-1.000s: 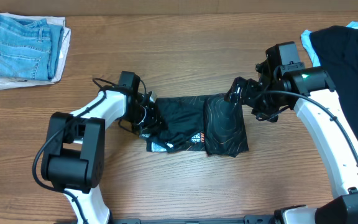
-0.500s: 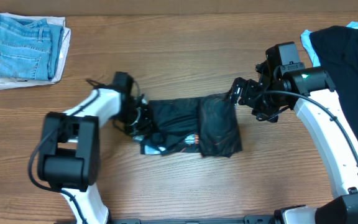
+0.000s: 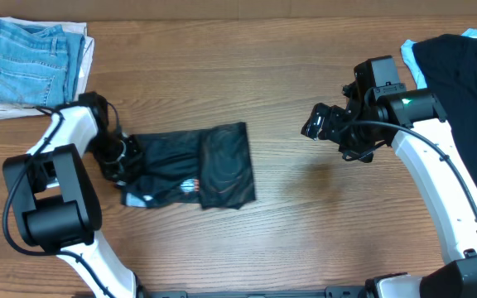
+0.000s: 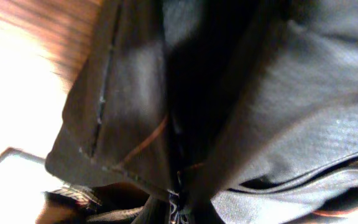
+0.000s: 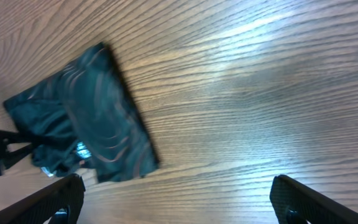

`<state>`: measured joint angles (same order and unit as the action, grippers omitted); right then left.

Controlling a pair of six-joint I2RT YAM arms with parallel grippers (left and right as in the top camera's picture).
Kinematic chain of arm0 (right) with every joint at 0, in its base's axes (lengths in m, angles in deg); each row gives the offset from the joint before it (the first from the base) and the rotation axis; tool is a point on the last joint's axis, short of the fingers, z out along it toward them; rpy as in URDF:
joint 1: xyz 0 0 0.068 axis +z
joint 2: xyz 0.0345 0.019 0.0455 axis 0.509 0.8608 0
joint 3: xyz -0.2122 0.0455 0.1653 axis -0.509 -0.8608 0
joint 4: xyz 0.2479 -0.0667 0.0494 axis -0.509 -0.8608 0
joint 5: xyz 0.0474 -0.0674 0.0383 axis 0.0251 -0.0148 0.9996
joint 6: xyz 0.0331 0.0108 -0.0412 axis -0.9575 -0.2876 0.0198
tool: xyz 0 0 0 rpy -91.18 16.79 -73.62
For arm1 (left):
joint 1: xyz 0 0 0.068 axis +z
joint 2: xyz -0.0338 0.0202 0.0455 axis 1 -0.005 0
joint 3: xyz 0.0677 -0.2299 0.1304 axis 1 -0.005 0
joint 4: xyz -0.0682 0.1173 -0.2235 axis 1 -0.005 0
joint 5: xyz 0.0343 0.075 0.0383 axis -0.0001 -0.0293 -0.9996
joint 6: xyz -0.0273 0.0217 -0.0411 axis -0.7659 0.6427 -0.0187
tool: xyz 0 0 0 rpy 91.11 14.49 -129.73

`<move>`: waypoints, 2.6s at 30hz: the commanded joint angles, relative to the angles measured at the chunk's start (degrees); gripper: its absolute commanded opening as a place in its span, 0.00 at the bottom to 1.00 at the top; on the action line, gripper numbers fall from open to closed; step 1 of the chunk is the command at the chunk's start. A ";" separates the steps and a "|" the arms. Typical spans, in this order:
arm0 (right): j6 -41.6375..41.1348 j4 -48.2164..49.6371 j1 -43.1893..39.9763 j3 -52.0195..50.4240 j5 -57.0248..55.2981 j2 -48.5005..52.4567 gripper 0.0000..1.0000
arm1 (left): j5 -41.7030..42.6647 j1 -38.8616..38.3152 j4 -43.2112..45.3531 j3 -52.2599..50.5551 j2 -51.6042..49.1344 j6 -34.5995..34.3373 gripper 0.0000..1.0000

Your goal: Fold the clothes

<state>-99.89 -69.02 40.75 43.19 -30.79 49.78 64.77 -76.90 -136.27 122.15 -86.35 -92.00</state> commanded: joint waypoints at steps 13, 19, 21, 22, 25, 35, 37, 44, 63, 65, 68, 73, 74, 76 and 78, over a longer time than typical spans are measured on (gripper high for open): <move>0.44 0.35 -0.26 1.55 -3.48 -0.94 1.00 | -21.35 -9.55 -17.90 22.36 -1.25 -5.07 0.04; 0.42 0.39 -0.26 1.55 -3.65 -0.94 1.00 | -23.45 -18.88 -20.85 24.83 -1.25 -8.44 0.04; 0.44 0.37 -0.26 1.55 -3.65 -0.90 1.00 | -23.50 -21.51 -21.11 24.83 -1.25 -9.20 0.04; 0.42 0.37 -0.26 1.55 -3.65 -0.90 1.00 | -23.50 -23.02 -21.22 24.83 -1.25 -9.55 0.04; 0.44 0.39 -0.26 1.51 -3.67 -0.87 1.00 | -23.50 -27.17 -21.51 24.83 -1.25 -10.60 0.04; 0.37 0.44 -0.26 1.51 -7.56 -0.87 1.00 | -21.70 -35.32 -21.31 24.83 -1.25 -12.11 0.04; 0.37 0.59 -0.26 1.51 -7.54 -0.87 1.00 | -21.22 -36.17 -20.98 24.83 -1.25 -12.09 0.04; 0.35 0.85 -0.26 1.51 -10.75 -0.79 1.00 | -18.82 -37.68 -20.74 24.83 -1.25 -12.04 0.04; 0.17 2.03 -5.14 1.51 -12.44 -0.39 1.00 | -14.91 -39.65 -20.83 24.83 -1.25 -10.99 0.06; 0.17 2.19 -5.14 1.51 -12.44 0.13 1.00 | -14.88 -39.67 -20.26 24.83 -1.25 -11.23 0.07; 0.17 2.29 -5.14 1.51 -12.44 1.05 1.00 | -14.82 -39.98 -19.47 24.83 -1.25 -12.28 0.07; 0.17 3.34 -5.16 1.46 -12.44 2.10 1.00 | -14.93 -40.98 -17.79 24.83 -1.25 -13.62 0.04; 0.17 3.74 -5.16 1.46 -12.41 2.19 1.00 | -14.95 -41.13 -17.51 24.83 -1.25 -13.62 0.04; 0.17 4.33 -5.16 1.46 -12.41 2.23 1.00 | -14.95 -41.53 -17.16 24.83 -1.25 -13.60 0.04; 0.17 4.68 -5.16 1.46 -12.41 2.23 1.00 | -15.13 -42.03 -16.94 24.83 -1.27 -13.55 0.06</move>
<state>-99.87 -64.80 35.83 43.19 -42.42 51.95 49.21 -117.90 -153.47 145.58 -87.84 -104.32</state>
